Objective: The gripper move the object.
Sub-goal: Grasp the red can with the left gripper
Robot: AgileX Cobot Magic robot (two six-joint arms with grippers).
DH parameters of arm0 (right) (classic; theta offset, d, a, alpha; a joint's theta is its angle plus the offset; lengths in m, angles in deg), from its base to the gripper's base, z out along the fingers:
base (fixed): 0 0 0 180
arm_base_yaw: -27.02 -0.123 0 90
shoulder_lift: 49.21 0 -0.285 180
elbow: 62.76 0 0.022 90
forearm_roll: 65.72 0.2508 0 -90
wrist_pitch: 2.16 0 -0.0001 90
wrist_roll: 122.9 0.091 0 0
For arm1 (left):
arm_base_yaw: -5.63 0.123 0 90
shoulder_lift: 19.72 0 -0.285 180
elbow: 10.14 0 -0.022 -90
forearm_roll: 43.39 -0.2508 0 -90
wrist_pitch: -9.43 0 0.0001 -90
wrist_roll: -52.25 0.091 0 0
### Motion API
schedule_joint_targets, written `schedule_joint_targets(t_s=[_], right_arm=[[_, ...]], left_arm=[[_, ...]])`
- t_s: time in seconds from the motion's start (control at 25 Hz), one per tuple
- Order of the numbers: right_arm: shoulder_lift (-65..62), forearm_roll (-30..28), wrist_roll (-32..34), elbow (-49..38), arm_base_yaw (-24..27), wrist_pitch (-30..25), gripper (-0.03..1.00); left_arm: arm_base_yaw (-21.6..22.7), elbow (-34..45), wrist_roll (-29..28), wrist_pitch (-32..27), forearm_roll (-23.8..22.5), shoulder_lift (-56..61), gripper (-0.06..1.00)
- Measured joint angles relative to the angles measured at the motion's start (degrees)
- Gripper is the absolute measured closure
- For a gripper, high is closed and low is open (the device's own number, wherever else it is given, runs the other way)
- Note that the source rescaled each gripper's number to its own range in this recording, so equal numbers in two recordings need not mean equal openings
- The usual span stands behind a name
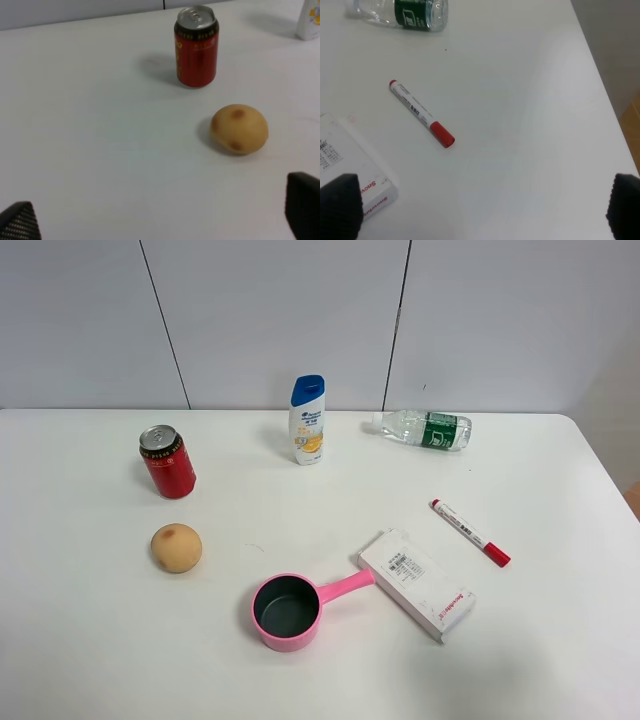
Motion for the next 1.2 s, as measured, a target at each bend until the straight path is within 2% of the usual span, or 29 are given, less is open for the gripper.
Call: schedule_joint_targets(t_s=[1.08,1.2], right_arm=[[0.0,0.0,0.0,0.0,0.0,0.0,-0.03],[0.0,0.0,0.0,0.0,0.0,0.0,-0.03]], left_arm=[[0.0,0.0,0.0,0.0,0.0,0.0,-0.06],[0.0,0.0,-0.4,0.0,1.6,-1.2,-0.06]])
